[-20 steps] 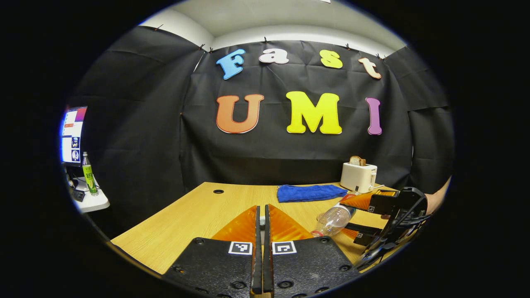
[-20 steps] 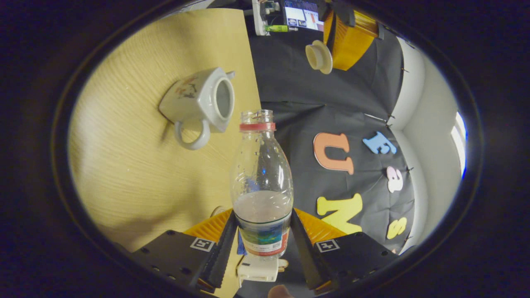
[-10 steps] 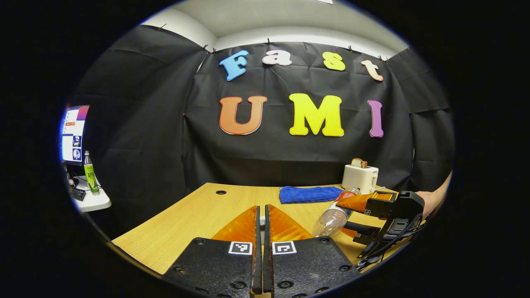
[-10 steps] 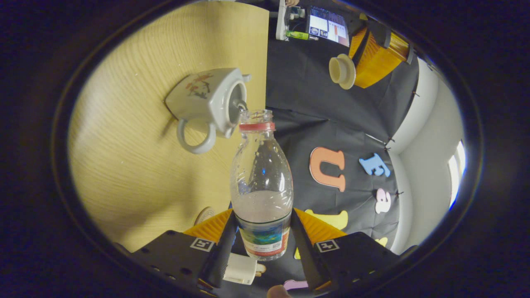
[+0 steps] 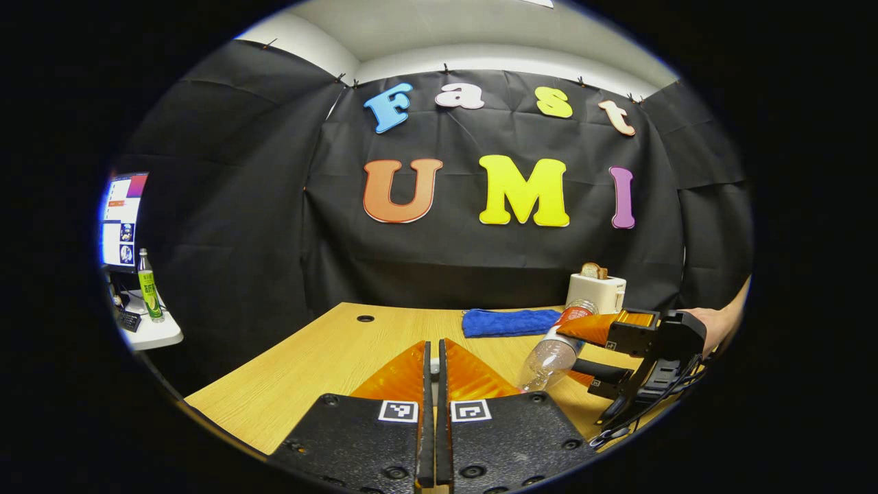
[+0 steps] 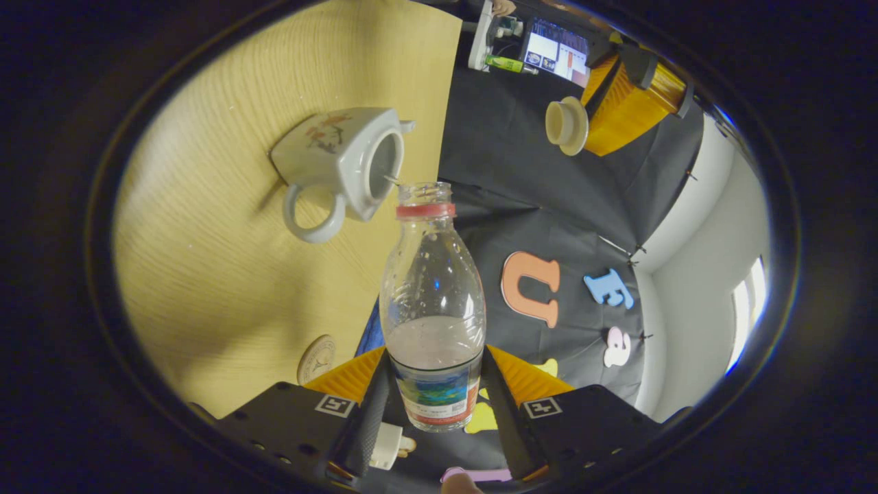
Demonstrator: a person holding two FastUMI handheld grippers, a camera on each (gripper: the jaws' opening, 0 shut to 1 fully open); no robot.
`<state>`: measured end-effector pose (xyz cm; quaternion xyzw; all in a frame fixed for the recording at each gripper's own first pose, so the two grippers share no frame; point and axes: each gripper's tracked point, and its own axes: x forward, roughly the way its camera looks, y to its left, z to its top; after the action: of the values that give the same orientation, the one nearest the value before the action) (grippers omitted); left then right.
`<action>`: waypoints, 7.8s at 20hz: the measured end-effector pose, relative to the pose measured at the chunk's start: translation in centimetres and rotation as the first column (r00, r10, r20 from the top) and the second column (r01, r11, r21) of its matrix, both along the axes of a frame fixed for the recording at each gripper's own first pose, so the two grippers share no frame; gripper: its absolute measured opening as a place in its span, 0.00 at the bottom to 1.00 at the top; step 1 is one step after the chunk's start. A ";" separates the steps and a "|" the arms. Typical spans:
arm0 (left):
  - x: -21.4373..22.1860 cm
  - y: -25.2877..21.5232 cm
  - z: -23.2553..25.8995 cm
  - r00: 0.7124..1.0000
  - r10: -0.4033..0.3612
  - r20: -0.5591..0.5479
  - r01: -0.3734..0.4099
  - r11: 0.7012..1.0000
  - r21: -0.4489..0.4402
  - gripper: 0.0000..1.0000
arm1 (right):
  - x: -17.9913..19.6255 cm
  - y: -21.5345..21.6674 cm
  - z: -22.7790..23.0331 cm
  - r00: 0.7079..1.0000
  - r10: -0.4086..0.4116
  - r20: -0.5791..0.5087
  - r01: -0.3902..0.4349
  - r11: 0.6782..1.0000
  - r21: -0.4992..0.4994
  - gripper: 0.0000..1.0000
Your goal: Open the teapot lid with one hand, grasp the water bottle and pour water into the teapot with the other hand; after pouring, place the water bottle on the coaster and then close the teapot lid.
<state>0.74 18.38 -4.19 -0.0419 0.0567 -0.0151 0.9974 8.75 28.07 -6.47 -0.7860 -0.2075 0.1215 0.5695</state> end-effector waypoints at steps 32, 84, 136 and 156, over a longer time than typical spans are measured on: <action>-0.1 0.2 -0.4 1.000 0.000 -0.012 0.000 1.000 0.002 0.04 | -0.9 1.9 3.0 0.988 0.060 0.139 -0.041 0.990 -0.135 0.73; 0.2 -0.8 0.3 1.000 0.016 -0.003 -0.016 0.999 0.047 0.04 | 10.4 -5.6 1.7 0.624 0.498 -0.603 0.666 0.065 0.743 0.73; 1.9 -8.0 -10.3 0.981 0.006 -0.194 -0.008 1.000 -0.009 0.06 | -3.3 -21.4 0.3 0.789 0.354 -0.502 0.569 -0.112 0.815 0.93; -3.1 -16.3 7.9 0.979 0.061 0.197 -0.063 0.998 0.003 0.98 | -10.2 -25.6 9.1 0.910 0.293 -0.294 0.362 -0.216 0.907 0.92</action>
<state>-2.31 2.07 3.70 -0.0374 -0.0432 0.0123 0.9983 -1.43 2.50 2.58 -0.0004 -0.0741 0.0584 0.9955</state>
